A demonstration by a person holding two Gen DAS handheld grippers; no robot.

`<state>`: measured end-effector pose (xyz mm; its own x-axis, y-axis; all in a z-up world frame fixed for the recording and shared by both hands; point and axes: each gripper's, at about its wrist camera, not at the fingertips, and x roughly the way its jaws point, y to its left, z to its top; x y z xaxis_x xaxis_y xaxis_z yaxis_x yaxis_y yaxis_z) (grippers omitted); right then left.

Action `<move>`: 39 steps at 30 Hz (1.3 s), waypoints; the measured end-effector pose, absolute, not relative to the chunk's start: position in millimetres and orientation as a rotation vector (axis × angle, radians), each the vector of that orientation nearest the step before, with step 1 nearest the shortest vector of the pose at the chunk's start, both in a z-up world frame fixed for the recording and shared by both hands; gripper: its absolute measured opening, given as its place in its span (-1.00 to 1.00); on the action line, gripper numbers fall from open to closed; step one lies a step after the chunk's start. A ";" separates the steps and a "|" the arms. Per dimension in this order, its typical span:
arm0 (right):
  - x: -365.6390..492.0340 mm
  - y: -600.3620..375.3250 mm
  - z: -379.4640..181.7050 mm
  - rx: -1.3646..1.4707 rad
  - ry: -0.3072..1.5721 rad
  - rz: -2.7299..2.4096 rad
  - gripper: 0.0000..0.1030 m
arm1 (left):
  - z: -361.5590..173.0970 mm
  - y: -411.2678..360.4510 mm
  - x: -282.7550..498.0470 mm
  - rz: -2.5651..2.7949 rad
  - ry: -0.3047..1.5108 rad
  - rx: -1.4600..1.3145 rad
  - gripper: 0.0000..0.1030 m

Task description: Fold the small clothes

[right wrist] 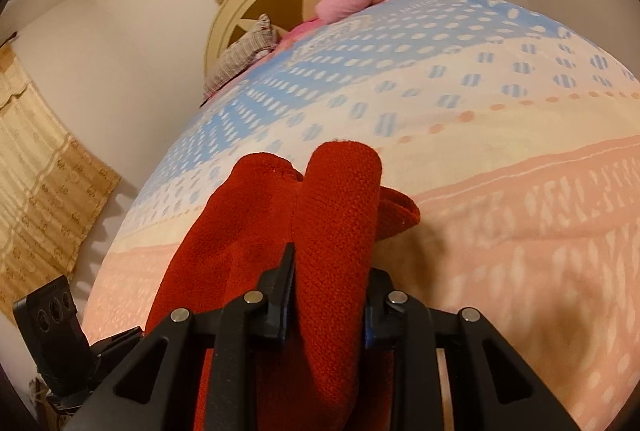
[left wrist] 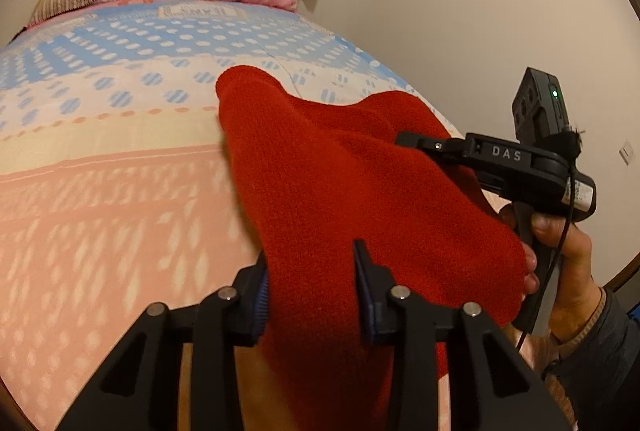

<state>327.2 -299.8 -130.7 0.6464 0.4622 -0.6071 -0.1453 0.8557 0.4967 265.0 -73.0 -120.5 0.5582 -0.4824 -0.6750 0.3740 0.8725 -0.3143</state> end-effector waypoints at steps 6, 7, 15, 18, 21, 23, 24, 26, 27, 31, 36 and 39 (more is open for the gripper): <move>313.1 -255.9 -122.9 0.392 0.793 0.430 -0.50 | -114.8 -44.5 239.9 -0.457 0.813 -0.117 -0.27; 311.7 -248.4 -122.8 0.385 0.793 0.439 -0.50 | -114.2 -39.0 236.4 -0.449 0.810 -0.118 -0.27; 299.9 -198.9 -122.0 0.353 0.799 0.506 -0.50 | -108.8 -7.2 213.3 -0.378 0.781 -0.107 -0.28; 296.5 -184.9 -120.7 0.345 0.801 0.526 -0.50 | -108.1 3.3 207.3 -0.357 0.774 -0.113 -0.29; 293.9 -170.5 -119.5 0.338 0.802 0.546 -0.50 | -108.9 13.5 200.4 -0.337 0.771 -0.117 -0.29; 292.3 -161.4 -119.7 0.335 0.805 0.558 -0.50 | -109.4 20.1 195.9 -0.322 0.767 -0.117 -0.29; 291.8 -155.9 -119.9 0.333 0.807 0.566 -0.50 | -109.6 23.3 193.9 -0.313 0.765 -0.117 -0.29; 291.3 -145.8 -119.7 0.330 0.811 0.581 -0.50 | -109.5 30.2 189.9 -0.300 0.762 -0.122 -0.29; 290.9 -138.2 -120.0 0.326 0.814 0.592 -0.50 | -109.2 34.7 187.4 -0.293 0.761 -0.128 -0.29; 289.7 -113.5 -120.9 0.309 0.822 0.628 -0.50 | -109.2 53.6 180.0 -0.262 0.756 -0.139 -0.29; 287.6 -82.0 -122.2 0.297 0.832 0.679 -0.50 | -109.9 76.2 170.9 -0.212 0.747 -0.148 -0.29; 285.0 -60.9 -121.7 0.283 0.837 0.708 -0.50 | -111.0 88.6 165.7 -0.187 0.744 -0.160 -0.29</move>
<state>285.0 -60.9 -121.7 0.4606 0.6726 -0.5792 -0.4600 0.7390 0.4923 165.7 88.6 -111.0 0.7205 -0.2252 -0.6559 0.1119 0.9712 -0.2106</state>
